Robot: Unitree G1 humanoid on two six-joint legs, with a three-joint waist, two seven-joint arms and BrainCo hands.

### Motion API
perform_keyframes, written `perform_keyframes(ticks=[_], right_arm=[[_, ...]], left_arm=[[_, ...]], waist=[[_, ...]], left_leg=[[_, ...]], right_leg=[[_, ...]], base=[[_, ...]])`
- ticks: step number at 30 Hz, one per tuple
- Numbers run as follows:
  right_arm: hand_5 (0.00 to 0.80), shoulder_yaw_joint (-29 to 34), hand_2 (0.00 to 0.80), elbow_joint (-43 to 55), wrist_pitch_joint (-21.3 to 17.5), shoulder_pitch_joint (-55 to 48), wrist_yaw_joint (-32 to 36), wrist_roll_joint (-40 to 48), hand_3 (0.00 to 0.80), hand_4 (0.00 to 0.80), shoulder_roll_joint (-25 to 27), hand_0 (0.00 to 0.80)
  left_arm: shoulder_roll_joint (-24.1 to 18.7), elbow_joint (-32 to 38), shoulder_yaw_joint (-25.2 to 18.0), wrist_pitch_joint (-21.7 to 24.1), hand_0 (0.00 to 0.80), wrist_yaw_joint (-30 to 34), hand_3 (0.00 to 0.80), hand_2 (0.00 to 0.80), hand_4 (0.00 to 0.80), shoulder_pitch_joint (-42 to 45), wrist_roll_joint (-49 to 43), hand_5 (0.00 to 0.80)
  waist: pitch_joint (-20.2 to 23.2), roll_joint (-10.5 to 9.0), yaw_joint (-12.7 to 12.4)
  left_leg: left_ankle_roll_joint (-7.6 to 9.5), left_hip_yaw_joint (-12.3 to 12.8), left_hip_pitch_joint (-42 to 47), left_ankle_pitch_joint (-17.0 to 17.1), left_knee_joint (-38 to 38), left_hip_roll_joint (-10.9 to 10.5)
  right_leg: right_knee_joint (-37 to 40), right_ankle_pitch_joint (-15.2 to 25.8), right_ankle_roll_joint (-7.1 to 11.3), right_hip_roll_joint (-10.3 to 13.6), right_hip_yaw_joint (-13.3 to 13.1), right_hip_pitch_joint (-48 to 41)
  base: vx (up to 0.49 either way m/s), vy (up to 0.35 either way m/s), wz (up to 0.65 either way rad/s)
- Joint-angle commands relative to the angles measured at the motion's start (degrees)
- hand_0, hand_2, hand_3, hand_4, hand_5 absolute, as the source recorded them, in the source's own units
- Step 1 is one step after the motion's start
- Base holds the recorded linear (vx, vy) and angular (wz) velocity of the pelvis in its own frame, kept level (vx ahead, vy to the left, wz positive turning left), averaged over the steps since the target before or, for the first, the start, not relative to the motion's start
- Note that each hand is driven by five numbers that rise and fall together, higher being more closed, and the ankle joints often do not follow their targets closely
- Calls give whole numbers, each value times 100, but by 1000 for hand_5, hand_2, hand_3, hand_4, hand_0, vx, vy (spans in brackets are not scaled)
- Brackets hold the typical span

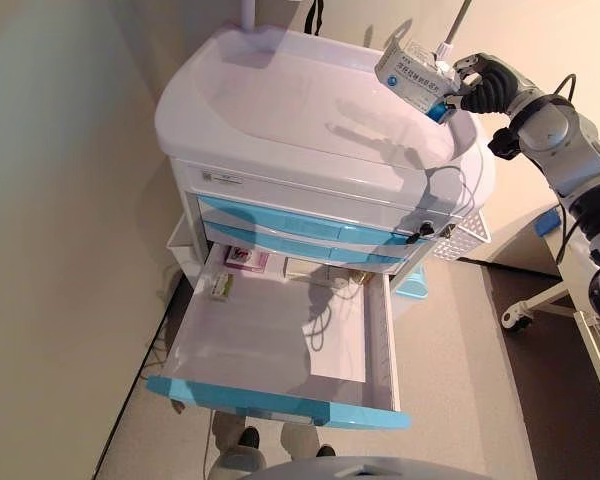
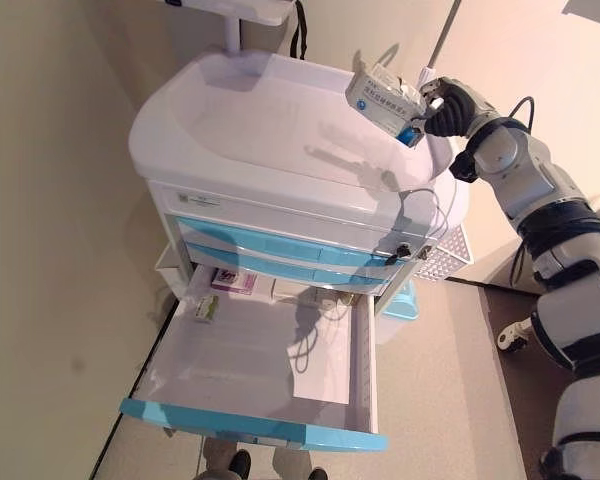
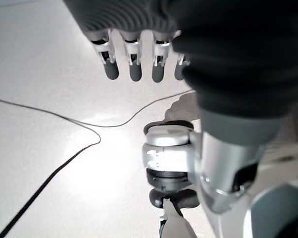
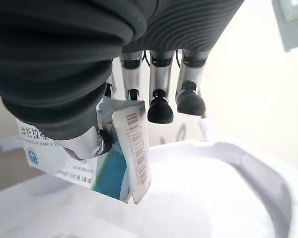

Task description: Open the drawer and pick up the medicine

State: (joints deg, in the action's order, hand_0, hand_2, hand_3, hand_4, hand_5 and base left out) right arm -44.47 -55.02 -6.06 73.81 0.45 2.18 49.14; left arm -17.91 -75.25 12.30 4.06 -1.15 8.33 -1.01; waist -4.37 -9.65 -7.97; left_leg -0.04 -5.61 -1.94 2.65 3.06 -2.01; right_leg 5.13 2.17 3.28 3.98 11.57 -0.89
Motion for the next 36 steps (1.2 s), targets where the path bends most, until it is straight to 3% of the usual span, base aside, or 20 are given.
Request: perform_keyframes(ticks=[1, 5, 11, 27, 30, 32, 33, 36], right_arm=[[800, -274, 800, -631, 117, 1017, -398, -220, 800, 800, -24, 800], [800, -393, 800, -1312, 191, 1178, -493, -579, 800, 800, -206, 800], [800, -547, 800, -1576, 271, 1163, -506, -1031, 800, 800, -389, 800], [800, -271, 800, -1835, 264, 681, -382, -1232, 800, 800, -726, 800], [759, -259, 759, -1836, 258, 657, -377, -1253, 759, 759, -762, 759], [540, -258, 540, -1837, 259, 637, -385, -1279, 540, 540, -787, 540], [0, -270, 0, -1831, 252, 646, -389, -1299, 0, 0, -803, 0], [0, -224, 0, -1790, 238, 638, -427, -1262, 0, 0, -818, 0]], left_arm=[[-49, -168, 176, -55, 0, -35, 0, 0, 0, -161, 181, 0], [-59, -110, 306, -56, 0, -55, 0, 0, 0, -274, 220, 0], [-45, -64, 372, -67, 0, -79, 0, 0, 0, -385, 276, 0], [110, -141, 456, -81, 0, -109, 0, 0, 0, -434, 249, 0], [119, -142, 450, -79, 0, -111, 0, 0, 0, -436, 244, 0], [122, -143, 449, -80, 0, -119, 0, 0, 0, -436, 243, 0], [123, -145, 446, -81, 0, -119, 0, 0, 0, -440, 246, 0], [120, -148, 446, -75, 0, -119, 0, 0, 0, -445, 234, 0]], waist=[[-37, -77, -169], [-95, -52, -249], [-147, -20, -308], [-233, 104, -373], [-232, 110, -368], [-229, 113, -362], [-227, 114, -358], [-217, 114, -347]], left_leg=[[45, -26, -182, 67, 128, -119], [47, -192, -286, 81, 90, -169], [52, -342, -417, 114, 85, -215], [56, -467, -466, 90, 96, -273], [56, -469, -458, 85, 100, -265], [55, -474, -445, 81, 101, -259], [55, -477, -440, 77, 101, -259], [53, -478, -423, 70, 103, -258]], right_leg=[[-467, 18, 142, -40, 32, 244], [-503, -38, 117, -37, 127, 289], [-479, -50, 107, -39, 180, 355], [-428, -86, 102, -40, 262, 371], [-424, -96, 93, -48, 254, 367], [-422, -102, 92, -50, 253, 354], [-421, -102, 91, -53, 253, 352], [-422, -108, 90, -58, 262, 340]], base=[[44, -8, 22], [44, -12, 28], [30, -16, 17], [13, -4, 3], [0, 0, 0], [0, 0, 0], [0, 0, 0], [0, 0, 0]])
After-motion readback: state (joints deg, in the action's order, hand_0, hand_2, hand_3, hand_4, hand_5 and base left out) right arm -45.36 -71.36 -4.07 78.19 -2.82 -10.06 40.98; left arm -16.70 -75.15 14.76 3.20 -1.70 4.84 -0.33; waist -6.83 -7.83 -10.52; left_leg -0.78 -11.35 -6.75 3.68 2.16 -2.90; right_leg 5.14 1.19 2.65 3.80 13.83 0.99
